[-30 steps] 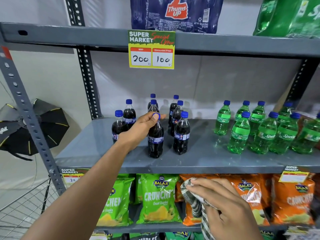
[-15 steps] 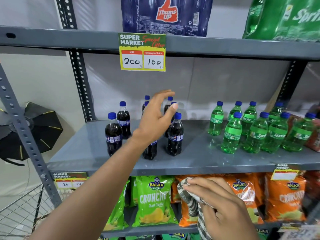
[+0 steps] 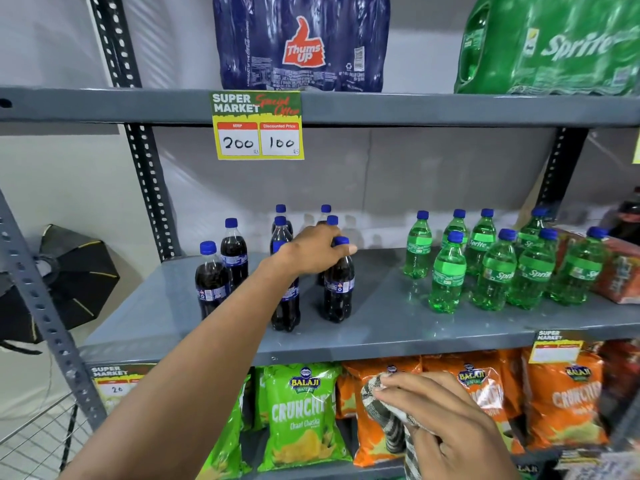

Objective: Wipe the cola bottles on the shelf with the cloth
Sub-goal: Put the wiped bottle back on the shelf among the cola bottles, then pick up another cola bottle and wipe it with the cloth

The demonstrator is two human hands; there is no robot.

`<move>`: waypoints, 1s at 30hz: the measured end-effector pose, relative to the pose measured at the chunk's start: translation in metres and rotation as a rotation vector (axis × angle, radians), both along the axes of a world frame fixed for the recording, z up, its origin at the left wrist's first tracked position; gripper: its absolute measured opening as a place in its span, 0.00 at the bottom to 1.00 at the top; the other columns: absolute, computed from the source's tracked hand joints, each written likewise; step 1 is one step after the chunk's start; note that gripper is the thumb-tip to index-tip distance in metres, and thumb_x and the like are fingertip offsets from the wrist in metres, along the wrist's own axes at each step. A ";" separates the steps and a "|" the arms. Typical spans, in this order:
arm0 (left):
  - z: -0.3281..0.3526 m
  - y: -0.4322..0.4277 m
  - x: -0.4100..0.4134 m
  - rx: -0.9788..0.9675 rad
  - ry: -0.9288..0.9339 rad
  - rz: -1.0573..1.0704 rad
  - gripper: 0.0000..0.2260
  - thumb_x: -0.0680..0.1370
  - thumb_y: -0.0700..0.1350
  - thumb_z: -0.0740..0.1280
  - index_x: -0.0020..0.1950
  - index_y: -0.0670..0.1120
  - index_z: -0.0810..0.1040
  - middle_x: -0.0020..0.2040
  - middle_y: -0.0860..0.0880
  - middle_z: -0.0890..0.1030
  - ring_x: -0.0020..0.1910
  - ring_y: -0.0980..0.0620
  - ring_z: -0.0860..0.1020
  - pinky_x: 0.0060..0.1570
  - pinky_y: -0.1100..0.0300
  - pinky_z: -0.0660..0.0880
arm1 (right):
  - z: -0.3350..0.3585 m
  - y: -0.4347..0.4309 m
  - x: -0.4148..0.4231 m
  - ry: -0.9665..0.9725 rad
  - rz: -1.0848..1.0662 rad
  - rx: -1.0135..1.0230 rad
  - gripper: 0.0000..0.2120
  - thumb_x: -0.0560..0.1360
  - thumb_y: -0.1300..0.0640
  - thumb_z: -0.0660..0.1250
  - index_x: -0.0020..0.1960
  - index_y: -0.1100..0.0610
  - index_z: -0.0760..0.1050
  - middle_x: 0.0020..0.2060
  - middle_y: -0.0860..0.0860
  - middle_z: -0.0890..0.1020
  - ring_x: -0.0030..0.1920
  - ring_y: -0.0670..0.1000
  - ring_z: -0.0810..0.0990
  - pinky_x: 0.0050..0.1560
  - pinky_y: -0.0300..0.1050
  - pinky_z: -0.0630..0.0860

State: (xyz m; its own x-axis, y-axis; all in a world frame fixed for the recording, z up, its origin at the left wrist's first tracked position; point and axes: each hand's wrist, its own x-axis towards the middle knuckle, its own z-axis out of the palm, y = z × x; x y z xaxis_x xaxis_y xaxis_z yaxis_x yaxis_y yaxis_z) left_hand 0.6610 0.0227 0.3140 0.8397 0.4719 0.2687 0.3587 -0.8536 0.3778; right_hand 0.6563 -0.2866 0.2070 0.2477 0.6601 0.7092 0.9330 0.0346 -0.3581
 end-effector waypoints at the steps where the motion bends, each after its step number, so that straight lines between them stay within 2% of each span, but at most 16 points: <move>1: -0.001 -0.001 0.001 -0.023 -0.006 -0.007 0.17 0.80 0.59 0.65 0.50 0.44 0.77 0.47 0.45 0.78 0.45 0.47 0.77 0.38 0.59 0.69 | 0.000 0.000 0.000 0.002 0.001 -0.004 0.24 0.70 0.59 0.56 0.57 0.39 0.81 0.58 0.31 0.78 0.56 0.41 0.75 0.54 0.27 0.71; 4: -0.002 -0.005 0.000 -0.060 -0.027 -0.014 0.16 0.80 0.57 0.66 0.51 0.44 0.76 0.48 0.44 0.78 0.46 0.47 0.78 0.39 0.59 0.70 | -0.001 0.002 -0.001 0.005 0.008 -0.001 0.24 0.70 0.59 0.56 0.55 0.40 0.83 0.57 0.30 0.78 0.57 0.39 0.75 0.53 0.27 0.71; 8: -0.006 -0.011 -0.001 -0.167 -0.101 -0.013 0.14 0.81 0.54 0.67 0.54 0.43 0.77 0.50 0.42 0.81 0.49 0.44 0.79 0.48 0.54 0.75 | -0.005 0.005 0.001 0.004 0.003 0.009 0.29 0.65 0.70 0.63 0.55 0.41 0.84 0.56 0.30 0.78 0.56 0.39 0.75 0.52 0.30 0.73; 10: -0.011 -0.014 0.000 -0.224 -0.171 0.000 0.14 0.81 0.53 0.67 0.54 0.42 0.78 0.50 0.42 0.82 0.49 0.45 0.80 0.50 0.53 0.76 | -0.006 0.006 0.002 -0.002 0.006 0.011 0.31 0.64 0.71 0.64 0.55 0.42 0.84 0.56 0.31 0.79 0.55 0.40 0.75 0.50 0.31 0.74; 13: -0.017 -0.013 -0.001 -0.314 -0.243 0.021 0.16 0.80 0.54 0.68 0.50 0.41 0.79 0.43 0.46 0.80 0.41 0.49 0.77 0.41 0.58 0.73 | -0.005 0.006 0.002 -0.002 0.025 0.025 0.28 0.68 0.68 0.62 0.57 0.40 0.82 0.56 0.30 0.78 0.55 0.40 0.76 0.50 0.30 0.74; 15: -0.020 -0.014 -0.003 -0.336 -0.254 0.033 0.17 0.80 0.56 0.68 0.47 0.41 0.79 0.38 0.49 0.78 0.37 0.52 0.75 0.39 0.59 0.71 | -0.004 0.006 0.000 -0.005 0.037 0.026 0.24 0.71 0.61 0.59 0.58 0.40 0.80 0.57 0.30 0.78 0.56 0.39 0.75 0.52 0.29 0.73; 17: -0.022 -0.016 -0.004 -0.300 -0.256 0.040 0.18 0.80 0.57 0.66 0.47 0.41 0.78 0.37 0.49 0.76 0.36 0.51 0.74 0.38 0.57 0.72 | -0.003 0.005 -0.001 0.007 0.035 0.017 0.24 0.71 0.59 0.57 0.58 0.39 0.80 0.57 0.29 0.77 0.56 0.39 0.75 0.52 0.27 0.71; 21: -0.020 -0.021 -0.007 -0.281 -0.337 -0.024 0.19 0.81 0.57 0.65 0.48 0.40 0.77 0.39 0.45 0.75 0.38 0.49 0.73 0.47 0.48 0.76 | 0.001 0.001 -0.002 0.006 0.010 0.002 0.25 0.70 0.60 0.56 0.58 0.39 0.80 0.58 0.30 0.78 0.58 0.39 0.75 0.53 0.27 0.71; 22: -0.017 -0.023 -0.009 -0.337 -0.387 -0.082 0.18 0.80 0.57 0.66 0.49 0.42 0.79 0.40 0.44 0.77 0.39 0.48 0.76 0.50 0.48 0.77 | 0.001 0.000 -0.002 0.001 0.004 0.005 0.25 0.70 0.60 0.57 0.58 0.39 0.80 0.58 0.30 0.78 0.58 0.40 0.75 0.54 0.28 0.71; 24: -0.010 -0.028 -0.016 -0.518 -0.490 -0.194 0.13 0.80 0.56 0.68 0.53 0.48 0.83 0.49 0.44 0.85 0.49 0.47 0.83 0.56 0.55 0.78 | 0.003 -0.001 0.000 0.001 -0.018 0.019 0.26 0.69 0.64 0.59 0.57 0.39 0.81 0.57 0.31 0.79 0.57 0.41 0.76 0.54 0.31 0.73; 26: -0.003 -0.035 -0.022 -0.673 -0.577 -0.298 0.13 0.80 0.55 0.67 0.57 0.48 0.84 0.56 0.47 0.86 0.57 0.52 0.83 0.56 0.62 0.78 | 0.004 -0.003 0.002 0.009 -0.048 0.039 0.30 0.66 0.70 0.62 0.55 0.39 0.83 0.56 0.32 0.80 0.56 0.43 0.77 0.52 0.32 0.74; 30: 0.003 -0.052 -0.029 -0.938 -0.713 -0.482 0.13 0.83 0.51 0.63 0.52 0.47 0.86 0.58 0.44 0.86 0.61 0.47 0.81 0.54 0.58 0.79 | 0.011 -0.005 0.002 -0.004 -0.056 0.075 0.31 0.63 0.73 0.62 0.53 0.43 0.85 0.55 0.33 0.81 0.55 0.43 0.78 0.53 0.30 0.73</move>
State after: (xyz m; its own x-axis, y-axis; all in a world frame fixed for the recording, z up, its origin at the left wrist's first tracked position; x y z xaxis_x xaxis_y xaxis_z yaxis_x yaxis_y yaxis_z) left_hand 0.6322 -0.0294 0.3167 0.7859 0.4134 0.4598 -0.4429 -0.1425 0.8852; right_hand 0.6581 -0.2916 0.2179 0.2792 0.5903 0.7573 0.9358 0.0094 -0.3524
